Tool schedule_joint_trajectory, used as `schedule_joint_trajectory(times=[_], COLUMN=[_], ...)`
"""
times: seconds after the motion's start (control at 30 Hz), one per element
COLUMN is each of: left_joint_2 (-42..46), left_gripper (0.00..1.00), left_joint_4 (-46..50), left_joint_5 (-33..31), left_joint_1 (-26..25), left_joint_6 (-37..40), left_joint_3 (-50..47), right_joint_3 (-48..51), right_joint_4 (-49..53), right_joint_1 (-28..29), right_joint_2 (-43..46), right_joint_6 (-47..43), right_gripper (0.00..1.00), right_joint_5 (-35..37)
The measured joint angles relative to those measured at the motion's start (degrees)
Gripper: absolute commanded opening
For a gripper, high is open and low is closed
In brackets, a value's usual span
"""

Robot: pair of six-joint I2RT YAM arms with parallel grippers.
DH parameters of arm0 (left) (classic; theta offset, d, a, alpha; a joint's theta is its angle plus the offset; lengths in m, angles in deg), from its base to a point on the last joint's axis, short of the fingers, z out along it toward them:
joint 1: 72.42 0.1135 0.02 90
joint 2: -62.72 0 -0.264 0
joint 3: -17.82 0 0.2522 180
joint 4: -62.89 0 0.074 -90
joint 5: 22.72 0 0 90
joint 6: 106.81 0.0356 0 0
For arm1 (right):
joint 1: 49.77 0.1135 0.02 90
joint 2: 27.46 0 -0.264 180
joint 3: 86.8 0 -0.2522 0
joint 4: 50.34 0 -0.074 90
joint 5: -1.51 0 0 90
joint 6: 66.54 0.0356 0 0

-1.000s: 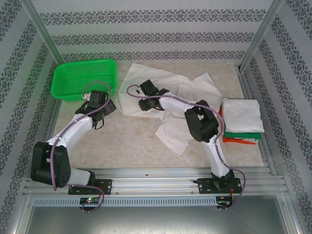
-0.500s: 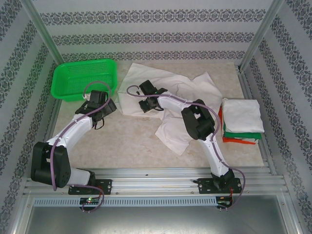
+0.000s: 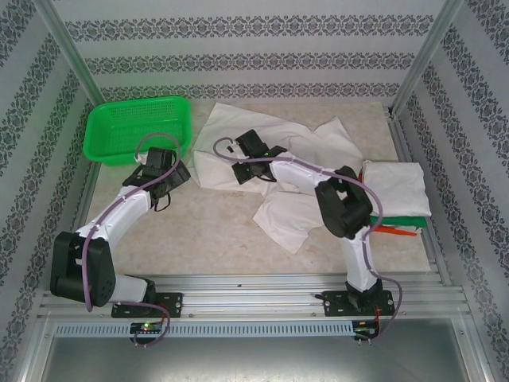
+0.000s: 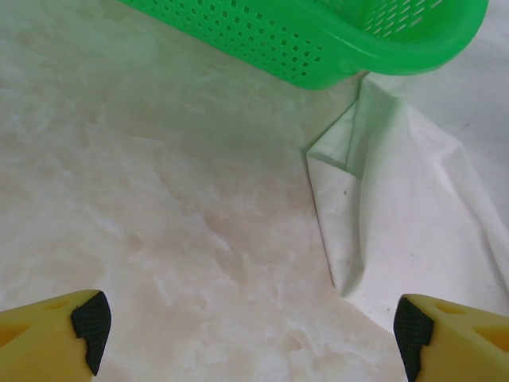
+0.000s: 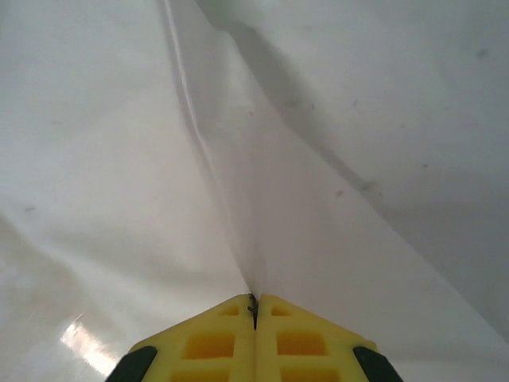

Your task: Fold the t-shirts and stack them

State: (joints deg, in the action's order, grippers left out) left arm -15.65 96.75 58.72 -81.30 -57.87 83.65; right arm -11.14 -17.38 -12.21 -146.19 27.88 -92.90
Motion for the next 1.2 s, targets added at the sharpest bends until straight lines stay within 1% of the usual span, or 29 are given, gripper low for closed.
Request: schedule_joint_trajectory(times=[0.17,0.3,0.43,0.63,0.67,0.7,0.73,0.8,0.83,0.9,1.0,1.1,1.2], left_joint_2=[0.57,1.14,1.57,1.33,1.03,0.52,-0.04,-1.57,-2.34,-3.82,-7.34,-13.07,-20.76], left_gripper=[0.93,0.93,0.94,0.94,0.95,0.95,0.96,0.96,0.96,0.97,0.97,0.95,0.89], left_joint_4=[0.00,0.00,0.02,0.04,0.15,0.39,0.50,0.85,0.94,1.29,2.71,6.01,10.56], left_joint_5=[0.48,1.03,1.70,3.13,2.91,2.73,2.69,2.51,2.43,2.19,1.16,-0.79,-3.45], left_joint_1=[0.02,0.02,0.02,-0.24,-0.57,-1.03,-1.66,-3.15,-3.91,-5.60,-9.35,-14.51,-19.96], left_joint_6=[-2.27,-4.79,-6.58,-7.10,-6.86,-6.51,-6.10,-5.16,-4.44,-2.99,0.33,4.28,7.39], left_joint_3=[0.00,-0.07,-0.79,-0.94,-0.72,-0.26,0.33,2.05,2.99,4.83,9.05,16.15,25.27], right_joint_3=[9.73,16.59,20.04,21.46,21.64,21.77,21.88,23.54,25.44,30.03,36.72,42.51,47.91], right_joint_4=[-4.55,-5.81,-4.24,0.48,1.38,2.27,2.82,1.95,0.46,-3.54,-11.63,-19.69,-25.20], right_joint_1=[2.56,5.16,8.20,11.47,11.74,11.82,11.76,10.84,9.84,6.60,-0.20,-6.45,-10.51], right_joint_2=[9.94,14.84,16.61,16.76,16.79,16.76,16.81,17.88,19.32,23.41,30.27,35.45,38.80], right_joint_6=[-0.20,-0.70,-3.45,-8.09,-8.96,-9.51,-9.88,-10.03,-9.11,-6.62,-0.72,5.62,11.41], right_gripper=[0.00,0.00,0.00,0.00,0.12,0.39,0.55,0.75,0.83,0.87,0.88,0.88,0.87], right_joint_5=[-3.61,-7.61,-12.41,-20.90,-22.43,-23.71,-24.63,-27.28,-28.85,-30.95,-31.45,-28.72,-24.55])
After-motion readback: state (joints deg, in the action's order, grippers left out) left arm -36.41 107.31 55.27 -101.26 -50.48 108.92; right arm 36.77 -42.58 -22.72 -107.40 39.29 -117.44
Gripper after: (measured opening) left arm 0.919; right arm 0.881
